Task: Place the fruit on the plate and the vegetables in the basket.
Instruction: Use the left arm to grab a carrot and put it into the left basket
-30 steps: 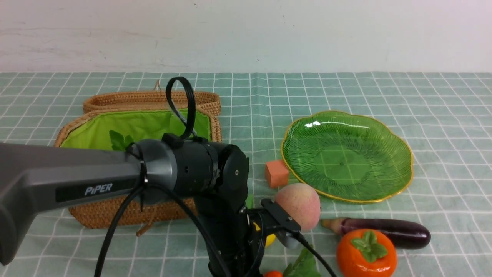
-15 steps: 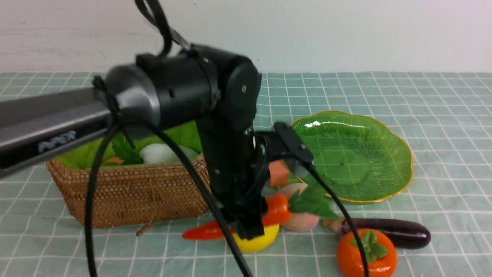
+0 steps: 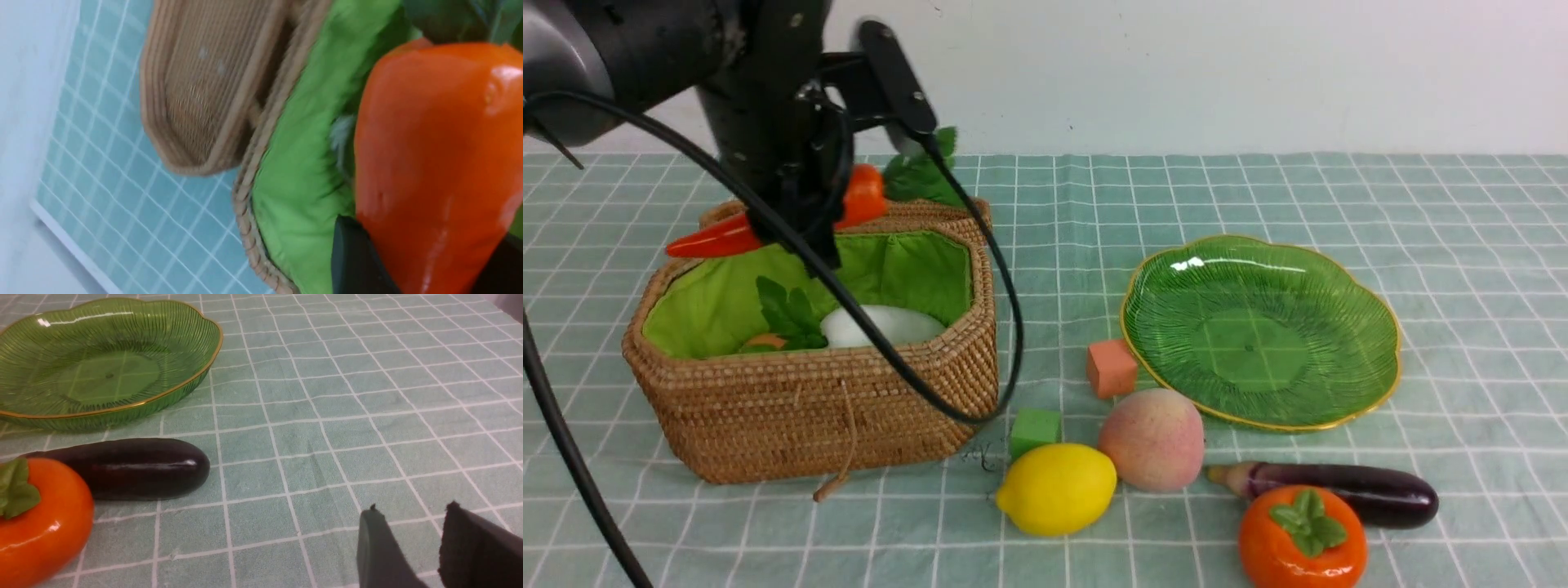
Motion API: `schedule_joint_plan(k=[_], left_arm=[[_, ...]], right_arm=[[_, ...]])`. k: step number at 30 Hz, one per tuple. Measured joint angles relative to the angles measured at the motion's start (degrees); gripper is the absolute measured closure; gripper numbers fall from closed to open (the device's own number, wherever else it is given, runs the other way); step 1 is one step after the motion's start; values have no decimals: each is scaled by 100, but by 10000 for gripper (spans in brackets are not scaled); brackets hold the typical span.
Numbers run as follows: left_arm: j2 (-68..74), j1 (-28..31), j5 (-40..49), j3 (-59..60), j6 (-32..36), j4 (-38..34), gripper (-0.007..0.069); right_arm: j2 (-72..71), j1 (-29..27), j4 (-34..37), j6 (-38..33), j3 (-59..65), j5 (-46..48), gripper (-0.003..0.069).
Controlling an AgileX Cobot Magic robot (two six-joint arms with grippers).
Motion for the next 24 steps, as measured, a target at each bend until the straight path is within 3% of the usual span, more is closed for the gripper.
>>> schedule_joint_plan(k=[5, 16, 20, 23, 24], left_arm=[[442, 241, 127, 0, 635, -375, 326], [547, 241, 22, 0, 660, -733, 319], [547, 241, 22, 0, 436, -746, 200], [547, 241, 27, 0, 290, -841, 52], [547, 241, 27, 0, 285, -853, 43]], right_arm=[[0, 0, 0, 0, 0, 0, 417], [0, 0, 0, 0, 0, 0, 417], [0, 0, 0, 0, 0, 0, 417], [0, 0, 0, 0, 0, 0, 417], [0, 0, 0, 0, 0, 0, 417]])
